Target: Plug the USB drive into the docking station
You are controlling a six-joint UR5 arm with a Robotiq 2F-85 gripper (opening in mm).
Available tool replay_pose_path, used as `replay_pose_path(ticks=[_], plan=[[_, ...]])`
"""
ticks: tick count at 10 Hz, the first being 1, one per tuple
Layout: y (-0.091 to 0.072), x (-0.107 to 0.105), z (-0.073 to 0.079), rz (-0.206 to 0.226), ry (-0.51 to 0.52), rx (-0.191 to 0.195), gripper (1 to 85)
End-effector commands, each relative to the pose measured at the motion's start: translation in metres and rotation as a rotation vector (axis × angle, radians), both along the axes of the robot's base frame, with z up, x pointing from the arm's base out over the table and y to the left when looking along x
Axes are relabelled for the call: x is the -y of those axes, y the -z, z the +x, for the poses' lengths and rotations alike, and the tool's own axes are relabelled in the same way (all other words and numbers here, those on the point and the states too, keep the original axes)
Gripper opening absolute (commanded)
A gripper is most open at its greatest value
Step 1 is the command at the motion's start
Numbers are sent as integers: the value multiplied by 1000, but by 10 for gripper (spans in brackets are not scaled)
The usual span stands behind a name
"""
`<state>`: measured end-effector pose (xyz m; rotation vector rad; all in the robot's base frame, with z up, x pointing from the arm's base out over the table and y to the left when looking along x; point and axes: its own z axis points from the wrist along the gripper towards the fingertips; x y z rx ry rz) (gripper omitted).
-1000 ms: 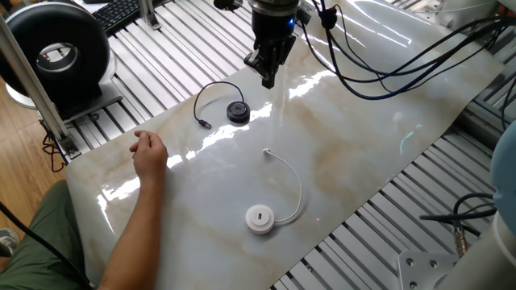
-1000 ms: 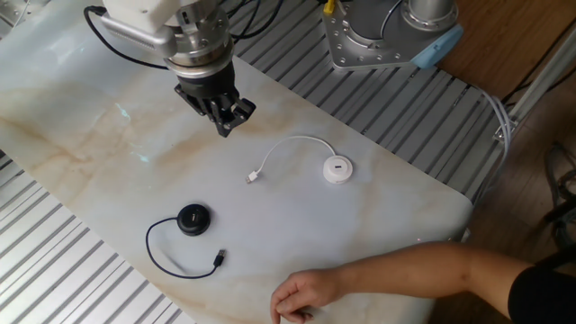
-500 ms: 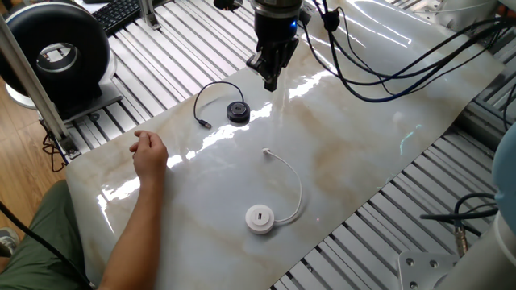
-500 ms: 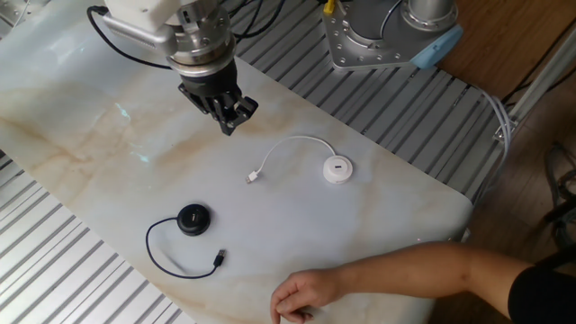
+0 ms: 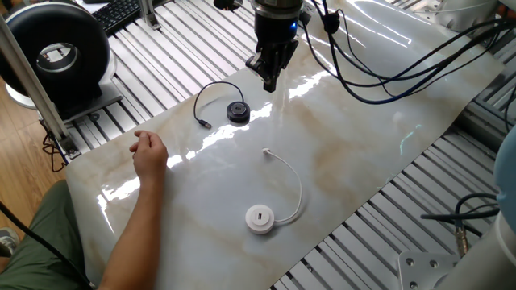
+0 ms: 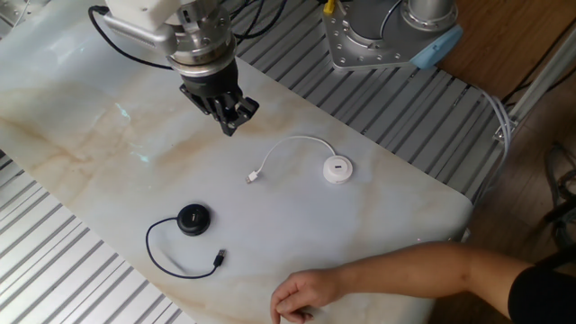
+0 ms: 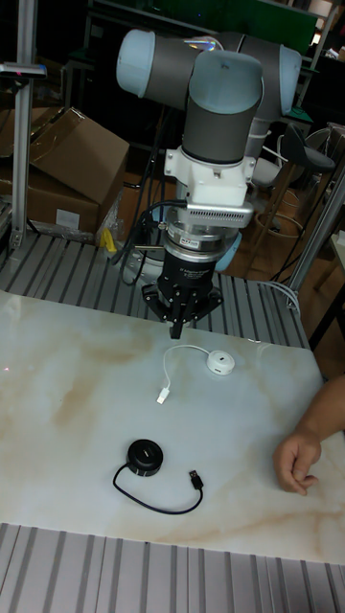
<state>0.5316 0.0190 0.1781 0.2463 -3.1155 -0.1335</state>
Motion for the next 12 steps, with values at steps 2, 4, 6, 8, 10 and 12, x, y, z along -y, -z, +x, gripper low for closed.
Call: replay_pose_path(ticks=[2,4,6,8,10,12], plan=[[-1,2,8,-5,-50,36,13],[-3,-2,-22,10,-19,-85,13],[-4,-14,-21,58,-16,-78,13],[8,-21,-15,65,-25,-61,13],[30,-26,-13,65,-39,-33,13],[56,-30,-2,82,-46,15,13]])
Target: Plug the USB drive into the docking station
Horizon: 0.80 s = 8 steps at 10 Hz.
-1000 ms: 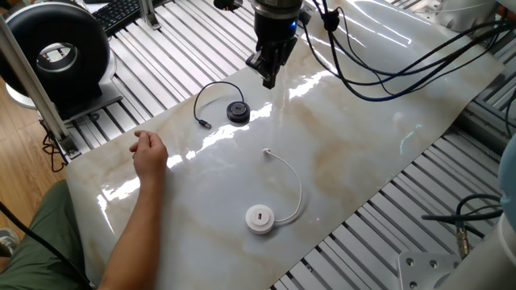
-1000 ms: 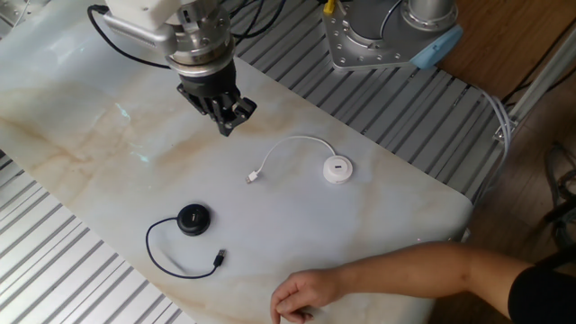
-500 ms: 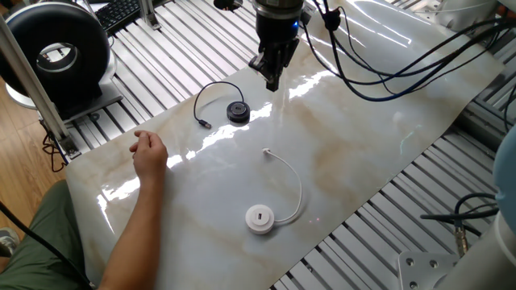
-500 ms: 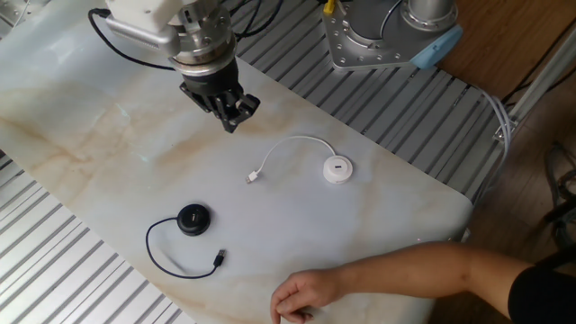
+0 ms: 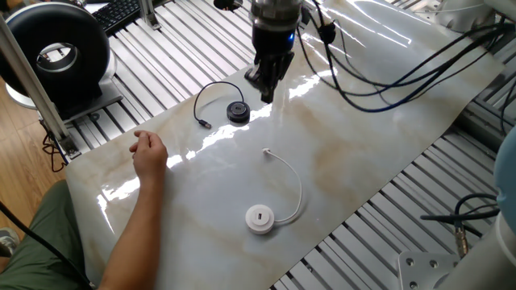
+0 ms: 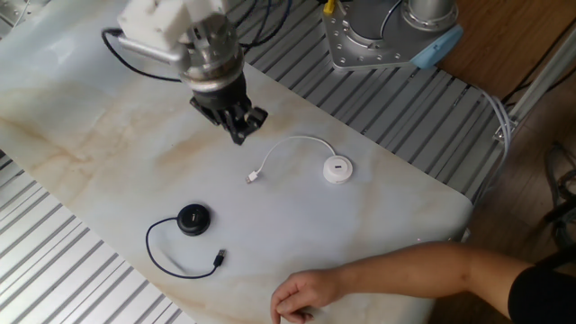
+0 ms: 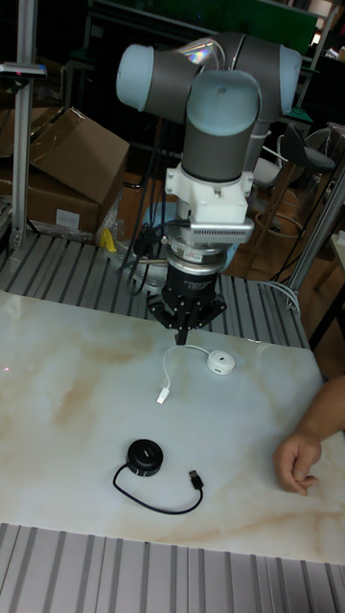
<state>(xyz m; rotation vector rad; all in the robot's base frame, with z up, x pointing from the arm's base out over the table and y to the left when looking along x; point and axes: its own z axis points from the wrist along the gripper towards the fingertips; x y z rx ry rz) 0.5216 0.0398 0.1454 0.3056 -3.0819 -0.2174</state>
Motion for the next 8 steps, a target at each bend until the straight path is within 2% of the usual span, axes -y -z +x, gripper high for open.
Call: replay_pose_path(ticks=[1,2,3,4,5,6,7,8], plan=[[29,-9,11,31,-8,52,13],[34,-8,16,28,-13,71,13],[39,-11,24,41,-11,106,13],[40,-4,29,11,-26,128,13],[41,1,21,-8,-44,99,13],[42,8,8,-32,-57,50,13],[42,11,-4,-43,-61,3,13],[42,11,-10,-43,-62,-22,13]])
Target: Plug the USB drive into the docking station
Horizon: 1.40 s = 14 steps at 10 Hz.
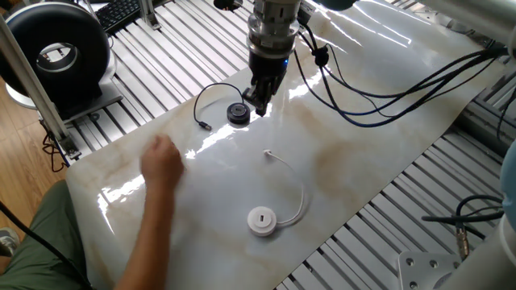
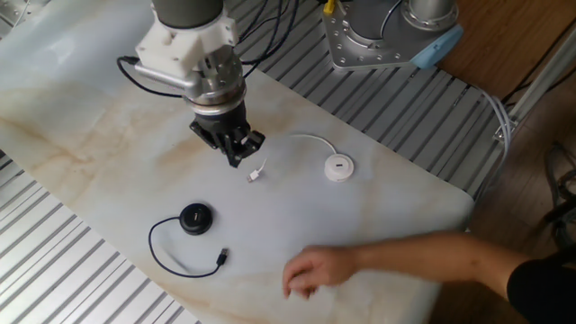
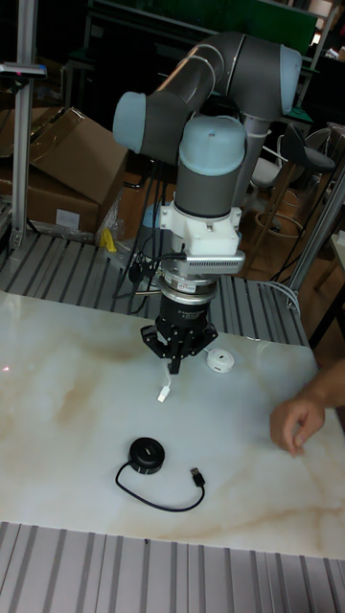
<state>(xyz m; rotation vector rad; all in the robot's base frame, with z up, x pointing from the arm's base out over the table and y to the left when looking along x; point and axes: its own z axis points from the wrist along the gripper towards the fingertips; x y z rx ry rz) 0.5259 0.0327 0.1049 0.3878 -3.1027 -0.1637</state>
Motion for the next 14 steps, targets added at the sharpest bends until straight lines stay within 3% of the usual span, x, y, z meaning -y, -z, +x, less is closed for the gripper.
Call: replay_pose_path(ticks=[1,2,3,6,7,8,10,14], plan=[[1,4,-17,-13,-1,-64,13],[1,7,-22,-23,2,-82,13],[5,-5,-17,7,20,-74,13],[48,-36,11,-1,65,-30,13],[56,-33,17,-27,51,-13,13],[56,-17,21,-79,15,-3,13],[50,17,26,-144,-64,18,13],[50,56,30,-109,-159,30,13]])
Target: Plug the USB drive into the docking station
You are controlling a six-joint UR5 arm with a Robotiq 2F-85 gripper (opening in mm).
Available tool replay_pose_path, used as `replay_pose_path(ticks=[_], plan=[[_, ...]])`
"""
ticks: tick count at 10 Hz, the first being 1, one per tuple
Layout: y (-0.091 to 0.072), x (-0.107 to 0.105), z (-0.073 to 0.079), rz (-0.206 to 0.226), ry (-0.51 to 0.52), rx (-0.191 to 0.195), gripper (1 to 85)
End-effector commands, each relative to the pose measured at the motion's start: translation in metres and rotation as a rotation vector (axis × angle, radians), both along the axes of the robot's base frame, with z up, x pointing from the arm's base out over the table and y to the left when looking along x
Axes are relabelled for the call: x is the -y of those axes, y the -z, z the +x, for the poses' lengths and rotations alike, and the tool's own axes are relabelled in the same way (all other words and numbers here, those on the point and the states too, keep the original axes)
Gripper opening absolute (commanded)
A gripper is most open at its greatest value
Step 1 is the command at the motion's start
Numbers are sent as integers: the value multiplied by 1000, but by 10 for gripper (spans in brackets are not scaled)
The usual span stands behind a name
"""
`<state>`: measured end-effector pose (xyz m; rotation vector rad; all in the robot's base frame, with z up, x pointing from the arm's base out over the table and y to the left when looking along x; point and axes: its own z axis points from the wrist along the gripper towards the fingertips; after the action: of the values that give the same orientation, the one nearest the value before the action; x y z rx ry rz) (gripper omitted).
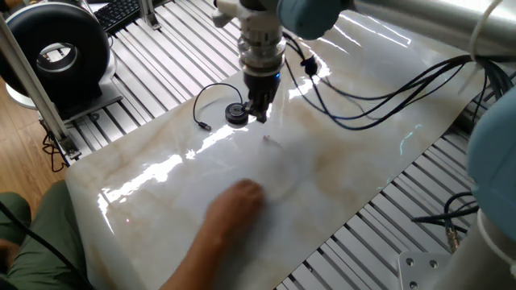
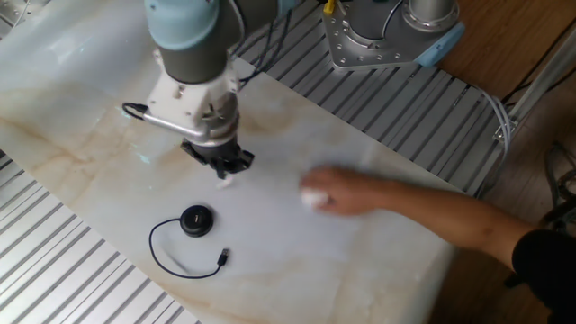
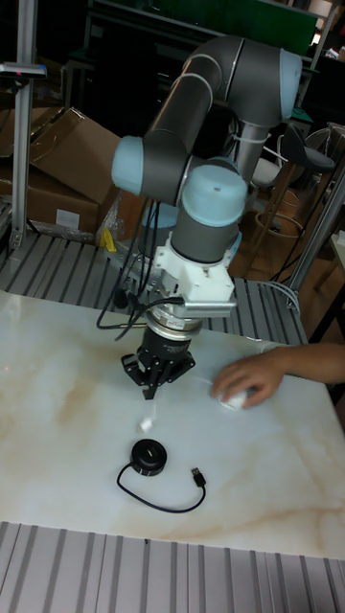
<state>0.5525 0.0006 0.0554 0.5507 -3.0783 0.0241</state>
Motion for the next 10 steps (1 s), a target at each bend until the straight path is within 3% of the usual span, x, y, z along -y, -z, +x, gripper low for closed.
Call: replay_pose_path(ticks=[1,2,3,5,9,10], plan=[[5,20,-6,45,-47,-6,13],[9,9,-2,91,-40,23,13],[8,-4,-4,142,-22,17,13],[6,-17,-7,193,19,2,13],[7,-12,-5,171,87,6,13],[8,-5,-2,145,126,16,13]])
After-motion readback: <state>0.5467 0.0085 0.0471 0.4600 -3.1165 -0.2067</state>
